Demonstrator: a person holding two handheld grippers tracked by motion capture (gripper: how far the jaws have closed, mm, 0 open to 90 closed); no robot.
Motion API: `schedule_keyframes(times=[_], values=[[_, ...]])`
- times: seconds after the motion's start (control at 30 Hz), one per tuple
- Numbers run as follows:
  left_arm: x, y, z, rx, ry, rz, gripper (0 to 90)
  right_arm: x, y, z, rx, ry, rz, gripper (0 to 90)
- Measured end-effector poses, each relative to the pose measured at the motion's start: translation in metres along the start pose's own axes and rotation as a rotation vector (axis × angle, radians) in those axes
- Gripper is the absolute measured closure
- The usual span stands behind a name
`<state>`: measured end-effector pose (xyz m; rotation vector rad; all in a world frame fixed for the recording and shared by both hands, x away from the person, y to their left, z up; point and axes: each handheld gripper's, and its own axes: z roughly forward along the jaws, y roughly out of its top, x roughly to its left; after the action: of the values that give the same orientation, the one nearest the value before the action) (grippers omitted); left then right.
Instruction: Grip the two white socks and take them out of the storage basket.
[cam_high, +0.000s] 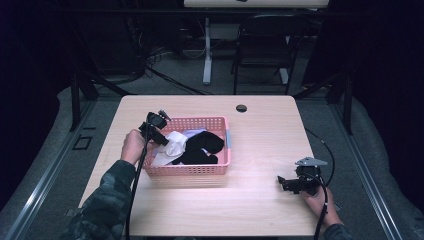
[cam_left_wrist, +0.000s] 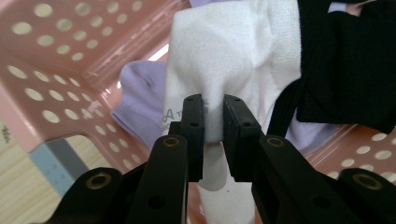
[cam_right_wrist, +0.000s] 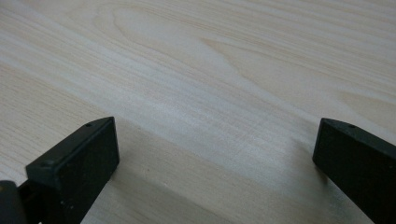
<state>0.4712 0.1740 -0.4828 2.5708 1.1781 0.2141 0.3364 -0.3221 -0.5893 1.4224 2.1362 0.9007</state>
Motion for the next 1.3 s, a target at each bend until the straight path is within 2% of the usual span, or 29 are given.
schedule_keyframes(times=[0.27,0.37,0.83,1.3], values=[[0.000,-0.002,-0.010,-0.027,-0.011,0.009,79.0,0.000,0.000,0.000,0.000,0.000,0.000,0.0],[0.002,-0.001,-0.017,-0.046,-0.029,0.011,79.0,0.000,0.000,0.000,0.000,0.000,0.000,0.0],[-0.001,0.004,-0.058,-0.131,-0.008,0.036,79.0,0.000,0.000,0.000,0.000,0.000,0.000,0.0],[0.003,0.002,-0.087,-0.170,0.013,0.037,79.0,0.000,0.000,0.000,0.000,0.000,-0.001,0.0]])
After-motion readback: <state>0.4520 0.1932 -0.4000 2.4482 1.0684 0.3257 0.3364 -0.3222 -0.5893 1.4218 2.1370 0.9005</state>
